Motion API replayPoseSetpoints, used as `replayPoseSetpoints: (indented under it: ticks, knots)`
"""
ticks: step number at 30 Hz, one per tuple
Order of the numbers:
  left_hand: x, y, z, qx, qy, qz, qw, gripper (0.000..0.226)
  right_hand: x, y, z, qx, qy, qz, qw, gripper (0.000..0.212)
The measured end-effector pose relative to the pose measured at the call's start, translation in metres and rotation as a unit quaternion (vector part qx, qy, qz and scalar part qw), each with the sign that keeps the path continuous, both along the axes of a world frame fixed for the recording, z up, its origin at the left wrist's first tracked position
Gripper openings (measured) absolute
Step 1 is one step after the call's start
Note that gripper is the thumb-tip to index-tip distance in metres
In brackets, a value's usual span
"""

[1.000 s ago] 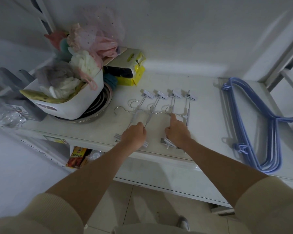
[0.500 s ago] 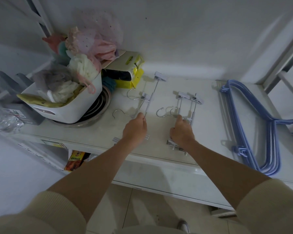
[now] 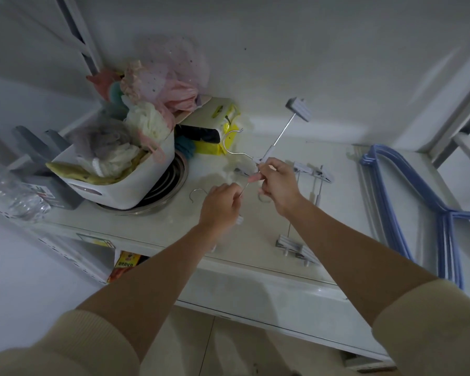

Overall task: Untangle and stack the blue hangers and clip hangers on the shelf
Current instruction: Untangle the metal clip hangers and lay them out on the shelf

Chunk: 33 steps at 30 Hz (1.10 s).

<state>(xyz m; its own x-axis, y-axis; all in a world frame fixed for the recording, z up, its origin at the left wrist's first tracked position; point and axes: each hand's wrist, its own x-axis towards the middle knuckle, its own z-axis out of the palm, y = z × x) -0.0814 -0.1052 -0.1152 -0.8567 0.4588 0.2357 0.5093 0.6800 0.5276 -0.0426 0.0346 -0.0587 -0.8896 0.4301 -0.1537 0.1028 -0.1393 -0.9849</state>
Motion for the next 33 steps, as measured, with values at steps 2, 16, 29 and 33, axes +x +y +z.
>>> replayPoseSetpoints:
  ticks: [2,16,29,33]
  knots:
    - [-0.002,0.003,0.008,-0.027,0.013,0.06,0.998,0.028,-0.004,-0.001,0.003,-0.038,0.033,-0.002,0.999,0.028]
    - [0.005,0.005,0.06,0.387,-0.589,-0.05,0.708,0.025,-0.002,0.006,-0.031,0.319,0.002,-0.003,0.948,0.04]
    - [0.009,-0.009,0.019,0.076,-0.374,0.0,0.924,0.018,-0.016,-0.023,-0.046,0.05,-0.126,0.021,0.99,0.041]
    - [0.008,-0.016,0.009,0.036,-0.34,0.004,0.94,0.018,-0.024,-0.028,-0.057,0.046,-0.154,0.03,0.987,0.019]
